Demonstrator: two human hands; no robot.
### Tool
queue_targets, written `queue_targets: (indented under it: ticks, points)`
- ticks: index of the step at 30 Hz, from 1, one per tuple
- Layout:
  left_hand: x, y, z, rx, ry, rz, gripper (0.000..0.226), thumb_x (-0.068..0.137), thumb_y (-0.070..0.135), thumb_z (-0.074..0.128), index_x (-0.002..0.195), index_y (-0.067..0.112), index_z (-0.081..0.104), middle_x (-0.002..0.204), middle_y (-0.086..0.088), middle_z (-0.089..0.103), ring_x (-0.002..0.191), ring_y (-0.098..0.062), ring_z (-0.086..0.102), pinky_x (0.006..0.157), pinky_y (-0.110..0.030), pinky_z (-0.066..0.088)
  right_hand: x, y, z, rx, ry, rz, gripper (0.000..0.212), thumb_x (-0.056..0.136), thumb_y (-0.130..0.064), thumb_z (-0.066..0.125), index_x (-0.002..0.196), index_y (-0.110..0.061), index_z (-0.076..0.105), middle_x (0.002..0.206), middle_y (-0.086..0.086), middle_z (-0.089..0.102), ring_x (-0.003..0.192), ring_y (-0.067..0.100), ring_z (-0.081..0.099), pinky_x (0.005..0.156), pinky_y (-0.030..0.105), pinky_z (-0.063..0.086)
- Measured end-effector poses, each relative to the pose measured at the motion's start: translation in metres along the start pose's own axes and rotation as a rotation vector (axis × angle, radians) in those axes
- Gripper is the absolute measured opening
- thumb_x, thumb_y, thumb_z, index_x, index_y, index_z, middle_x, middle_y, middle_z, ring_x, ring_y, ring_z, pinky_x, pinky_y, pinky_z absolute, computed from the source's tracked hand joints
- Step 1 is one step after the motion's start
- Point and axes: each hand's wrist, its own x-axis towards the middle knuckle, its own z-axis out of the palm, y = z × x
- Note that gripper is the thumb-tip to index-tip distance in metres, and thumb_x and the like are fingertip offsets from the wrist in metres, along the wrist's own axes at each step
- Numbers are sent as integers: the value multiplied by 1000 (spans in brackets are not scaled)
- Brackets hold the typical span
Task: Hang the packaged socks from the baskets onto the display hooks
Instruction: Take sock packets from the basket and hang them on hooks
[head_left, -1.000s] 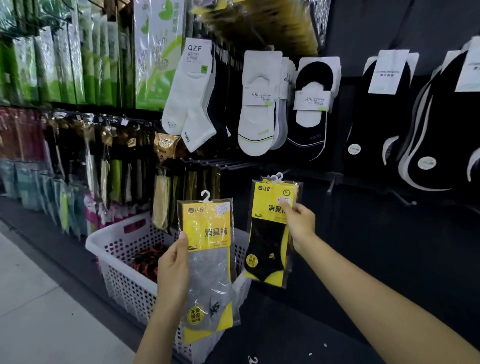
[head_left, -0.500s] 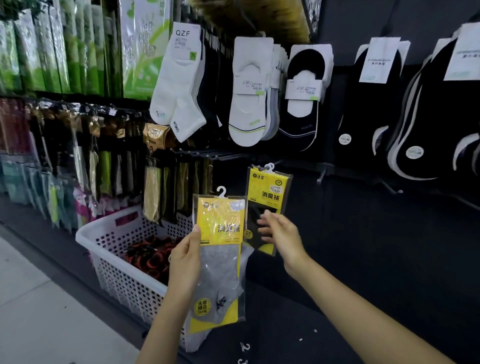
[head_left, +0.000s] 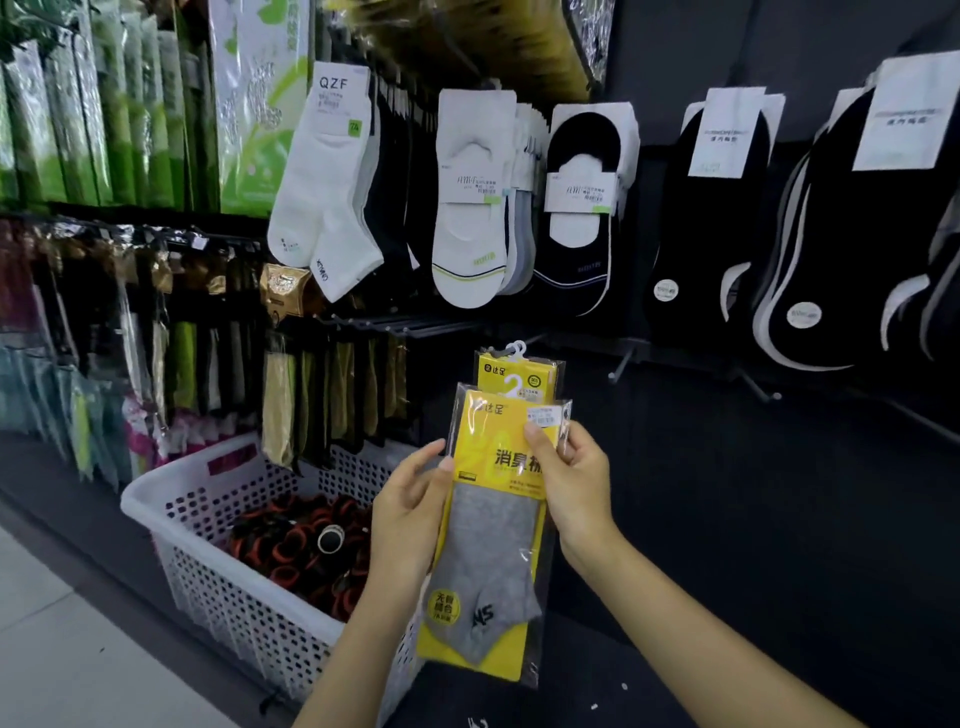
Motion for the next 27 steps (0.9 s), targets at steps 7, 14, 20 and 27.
queue_targets:
  ticks: [7, 14, 20, 27]
  points:
    - [63, -19, 17, 76, 5, 86, 23, 92, 29, 56, 115, 28, 61, 94, 13, 72, 89, 5, 66, 67, -7, 49, 55, 10, 15, -38, 31, -53, 4, 92, -17, 61, 92, -14, 64, 85, 0, 74, 77, 11, 71, 65, 25, 58]
    - [110, -42, 31, 210, -78, 82, 43, 94, 38, 50, 135, 25, 49, 106, 21, 61, 95, 8, 56, 72, -9, 46, 94, 34, 15, -74, 151, 26, 5, 91, -19, 62, 88, -17, 65, 85, -1, 72, 79, 12, 69, 70, 26, 57]
    - [124, -47, 42, 277, -140, 42, 49, 96, 33, 49, 141, 16, 42, 124, 7, 57, 98, 6, 53, 68, 2, 41, 102, 38, -4, -194, 217, 126, 15, 89, -22, 65, 99, -11, 62, 100, 11, 71, 95, 22, 67, 88, 38, 55]
    - [58, -64, 17, 511, -312, -108, 59, 94, 40, 51, 145, 16, 35, 145, -4, 43, 132, -20, 42, 105, -31, 37, 30, 35, -63, -448, 92, 307, 34, 91, -17, 62, 123, -9, 53, 115, 8, 64, 108, 22, 60, 96, 37, 49]
